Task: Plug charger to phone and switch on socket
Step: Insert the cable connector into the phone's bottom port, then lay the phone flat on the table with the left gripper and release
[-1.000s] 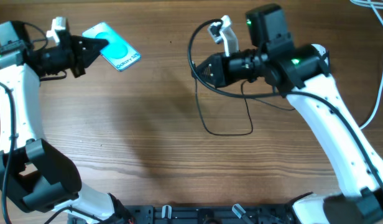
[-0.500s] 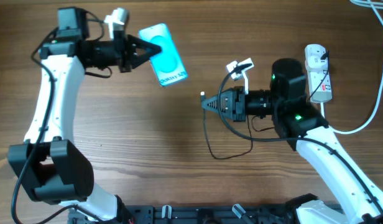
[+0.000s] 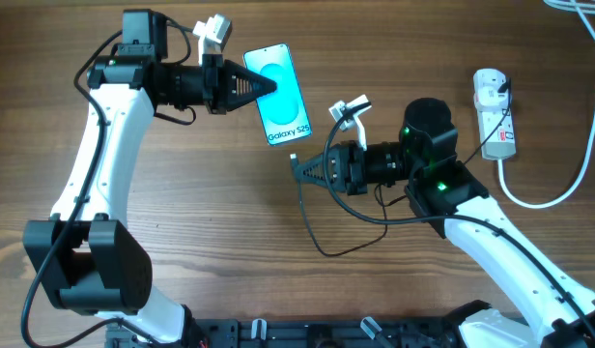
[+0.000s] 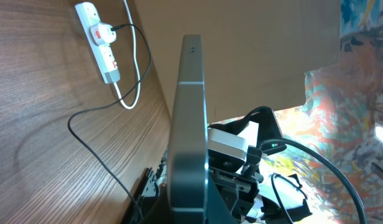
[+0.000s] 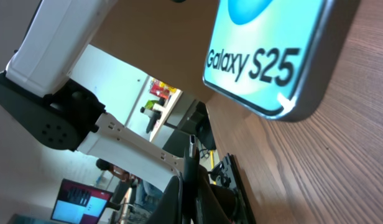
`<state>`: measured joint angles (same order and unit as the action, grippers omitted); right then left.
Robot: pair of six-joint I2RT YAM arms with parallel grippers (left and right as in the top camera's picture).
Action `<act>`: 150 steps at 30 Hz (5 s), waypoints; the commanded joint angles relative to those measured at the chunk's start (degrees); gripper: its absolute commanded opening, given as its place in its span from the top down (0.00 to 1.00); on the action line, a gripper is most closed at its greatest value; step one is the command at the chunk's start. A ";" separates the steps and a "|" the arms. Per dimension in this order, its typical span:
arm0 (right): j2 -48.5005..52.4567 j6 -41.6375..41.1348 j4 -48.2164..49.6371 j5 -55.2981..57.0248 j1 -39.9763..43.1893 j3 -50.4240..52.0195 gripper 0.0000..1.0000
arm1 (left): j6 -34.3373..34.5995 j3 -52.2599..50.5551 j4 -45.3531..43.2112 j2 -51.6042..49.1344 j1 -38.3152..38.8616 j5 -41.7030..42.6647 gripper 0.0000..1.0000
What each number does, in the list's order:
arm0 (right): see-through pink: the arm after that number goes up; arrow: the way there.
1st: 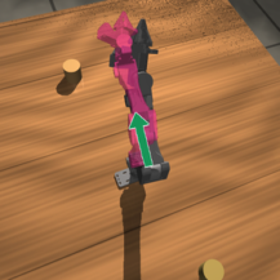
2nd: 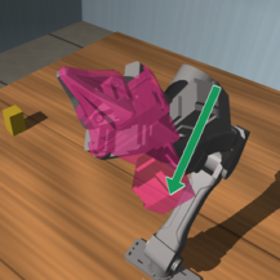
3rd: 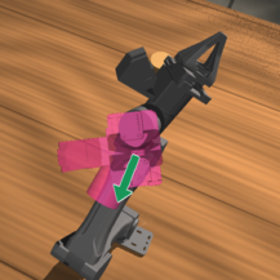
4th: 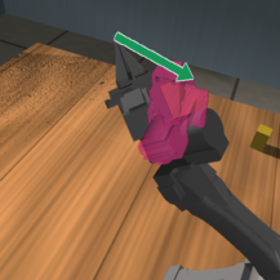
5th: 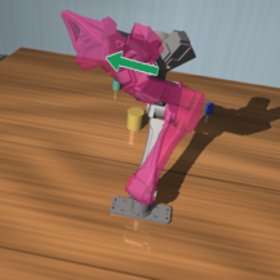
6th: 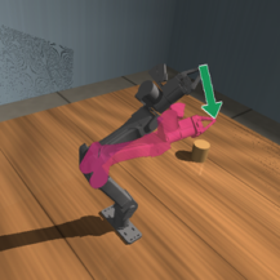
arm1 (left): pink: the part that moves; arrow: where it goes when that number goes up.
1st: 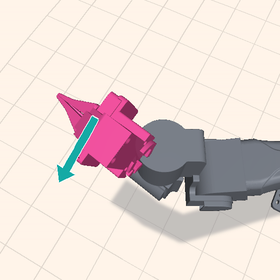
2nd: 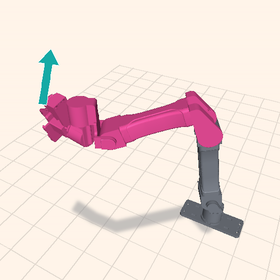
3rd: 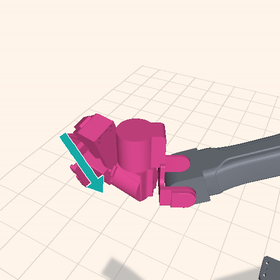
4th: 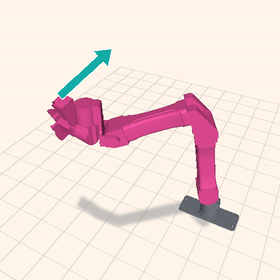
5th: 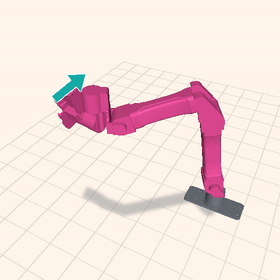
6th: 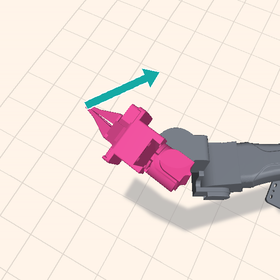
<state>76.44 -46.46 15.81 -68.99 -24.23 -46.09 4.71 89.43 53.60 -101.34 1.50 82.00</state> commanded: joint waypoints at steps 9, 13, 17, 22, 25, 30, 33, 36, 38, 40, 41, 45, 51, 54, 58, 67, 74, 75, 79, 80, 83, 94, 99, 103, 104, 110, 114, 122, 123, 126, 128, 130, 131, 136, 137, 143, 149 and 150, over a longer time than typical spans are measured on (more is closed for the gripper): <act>3.67 -3.08 5.07 0.31 -0.31 0.81 0.96 | -1.53 0.48 0.04 1.05 0.68 4.74 0.96; 3.96 -3.43 6.19 -0.39 -0.20 0.81 0.96 | -2.86 0.48 0.02 1.05 0.98 4.28 0.96; 3.96 -3.21 6.25 -0.61 0.28 0.81 0.96 | -2.99 0.48 0.02 1.05 0.96 4.26 0.96; 3.96 -3.08 6.40 -2.01 1.31 0.81 0.96 | -2.99 0.48 0.02 1.05 0.96 4.26 0.96; 3.96 -3.10 8.33 -2.05 1.33 0.81 0.96 | -2.97 0.48 0.07 1.05 0.96 4.28 0.96; 3.96 -3.17 9.03 -1.88 1.33 0.81 0.96 | -2.95 0.48 0.07 1.05 0.96 4.31 0.96; 3.96 -3.19 9.03 -1.62 1.33 0.81 0.96 | -2.89 0.48 0.09 1.05 0.96 4.35 0.96; 3.98 -3.19 9.03 -1.36 1.33 0.81 0.96 | -2.78 0.48 0.17 1.05 0.96 4.35 0.96; 3.98 -3.21 9.01 -1.18 1.36 0.81 0.96 | -2.78 0.48 0.52 1.05 0.96 4.37 0.96; 3.98 -3.17 9.01 -1.16 1.38 0.81 0.96 | -2.80 0.48 0.94 1.05 0.96 4.37 0.96; 3.98 -3.15 9.01 -0.98 1.38 0.81 0.96 | -2.80 0.48 1.14 1.05 0.96 4.59 0.96; 3.98 -3.13 9.01 -0.72 1.38 0.81 0.96 | -2.82 0.48 1.16 1.05 0.96 5.05 0.96; 3.98 -3.26 9.03 -0.09 1.40 0.81 0.96 | -3.08 0.48 1.11 1.05 2.36 5.22 0.96; 3.98 -4.63 9.03 -0.24 1.95 0.81 0.96 | -4.52 0.48 1.14 1.05 3.78 5.20 0.96; 3.98 -4.74 9.03 -2.10 4.20 0.81 0.96 | -4.52 0.48 1.14 1.05 3.87 5.20 0.96; 3.98 -4.59 9.05 -2.62 6.08 0.81 0.96 | -4.50 0.48 1.18 1.05 3.87 5.22 0.96; 3.98 -4.74 9.27 -2.86 7.69 0.81 0.96 | -4.46 0.48 1.38 1.05 3.87 5.22 0.96; 3.98 -4.74 9.29 -2.49 7.69 0.81 0.96 | -4.44 0.48 1.46 1.05 3.91 5.22 0.96; 3.98 -6.45 10.97 -1.31 7.69 0.81 0.96 | -4.37 0.48 3.19 1.05 4.37 5.16 0.96; 3.98 -7.82 12.68 -0.96 7.61 0.81 0.96 | -4.52 0.48 3.26 1.05 4.85 5.07 0.96; 3.98 -9.66 15.02 0.13 6.93 0.81 0.96 | -4.50 0.48 3.23 1.05 7.52 1.66 0.96; 3.98 -11.17 15.10 1.99 6.91 0.81 0.96 | -4.50 0.48 3.10 1.05 9.42 0.20 0.96; 3.98 -12.11 15.52 2.51 6.91 0.81 0.96 | -4.50 0.48 3.30 1.05 9.44 0.22 0.96; 3.98 -12.46 16.52 2.51 6.91 0.79 0.96 | -4.50 0.48 3.28 1.05 9.44 0.20 0.96; 3.98 -12.44 16.52 2.49 6.91 0.79 0.96 | -4.50 0.48 3.26 1.05 9.42 0.20 0.96; 3.98 -10.69 15.67 -2.91 6.88 0.79 0.77 | -4.48 0.48 3.19 1.05 8.31 -1.16 0.96; 3.98 -7.74 10.56 -3.15 6.88 0.79 0.62 | -4.48 0.48 3.26 1.05 6.93 -4.22 0.96; 3.98 1.60 0.50 3.85 6.91 0.79 0.41 | -4.52 0.46 7.10 0.92 6.58 -30.71 0.96; 3.98 3.10 -2.78 6.58 6.91 0.79 0.41 | -4.55 0.46 7.74 0.70 6.58 -32.92 0.96; 3.98 7.80 -9.79 12.00 6.88 0.79 0.40 | -6.47 0.46 9.05 -1.20 6.58 -35.21 0.96; 3.98 8.94 -11.13 12.61 6.88 0.79 0.37 | -6.47 0.44 9.01 -3.58 6.58 -35.32 0.96; 3.96 9.18 -13.33 14.86 6.88 0.61 0.36 | -6.47 0.44 8.46 -6.82 6.58 -35.41 0.96; 3.98 10.14 -15.61 16.57 6.88 0.07 0.36 | -6.47 0.44 8.07 -8.72 6.58 -35.50 0.96; 3.96 20.11 -38.45 29.57 6.88 -9.11 0.36 | -6.45 0.44 6.54 -15.08 6.58 -35.65 0.96; 3.96 21.59 -42.38 31.76 6.88 -11.34 0.37 | -6.45 0.44 5.97 -15.98 6.58 -35.65 0.96; 3.93 28.50 -66.01 50.12 6.88 -26.45 0.37 | -5.73 0.44 2.05 -19.15 6.58 -39.06 0.96; 3.91 28.85 -71.14 55.89 6.88 -28.98 0.37 | -3.37 0.44 -0.24 -24.24 6.58 -39.04 0.96; 3.91 28.81 -71.14 55.87 6.88 -28.98 0.37 | -3.32 0.44 -0.55 -24.57 6.58 -39.04 0.96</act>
<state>80.64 -19.00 -55.11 -16.56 -17.45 -73.84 -0.40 89.84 53.89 -124.09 8.29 41.98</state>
